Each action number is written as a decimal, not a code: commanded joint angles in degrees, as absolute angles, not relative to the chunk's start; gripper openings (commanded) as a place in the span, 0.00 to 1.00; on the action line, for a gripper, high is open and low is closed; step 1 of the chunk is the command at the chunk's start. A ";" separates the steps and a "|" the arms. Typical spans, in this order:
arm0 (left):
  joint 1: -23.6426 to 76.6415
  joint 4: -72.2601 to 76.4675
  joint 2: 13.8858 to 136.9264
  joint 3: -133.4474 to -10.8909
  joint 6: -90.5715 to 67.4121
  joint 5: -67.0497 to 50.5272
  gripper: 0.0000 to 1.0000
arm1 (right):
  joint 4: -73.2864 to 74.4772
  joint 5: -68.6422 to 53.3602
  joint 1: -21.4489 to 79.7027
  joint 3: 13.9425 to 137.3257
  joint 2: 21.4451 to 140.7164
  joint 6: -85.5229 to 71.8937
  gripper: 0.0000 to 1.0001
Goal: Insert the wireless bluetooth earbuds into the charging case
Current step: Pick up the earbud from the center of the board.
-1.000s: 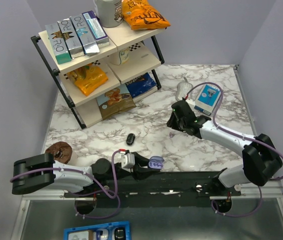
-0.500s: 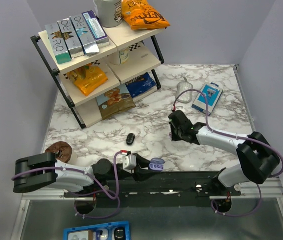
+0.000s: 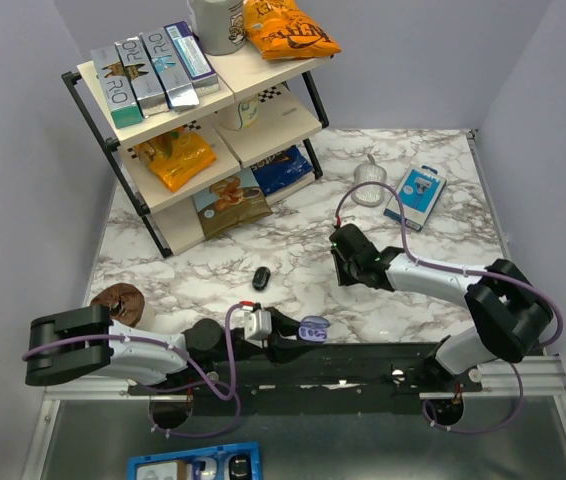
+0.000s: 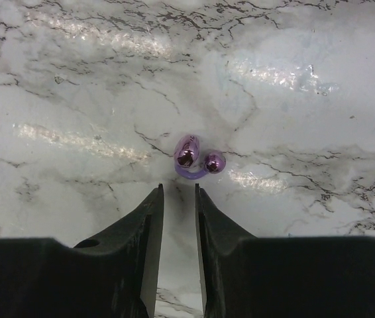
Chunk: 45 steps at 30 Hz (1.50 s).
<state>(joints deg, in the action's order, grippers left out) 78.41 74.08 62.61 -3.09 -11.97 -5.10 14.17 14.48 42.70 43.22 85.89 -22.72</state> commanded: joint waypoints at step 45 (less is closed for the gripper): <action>79.10 77.78 65.83 0.44 -11.25 -4.13 0.00 | 16.69 21.36 43.24 49.39 89.83 -19.51 0.06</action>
<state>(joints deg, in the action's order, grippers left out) 78.76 74.52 66.32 -3.09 -11.94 -4.56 13.45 18.92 42.94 47.51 91.29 -19.68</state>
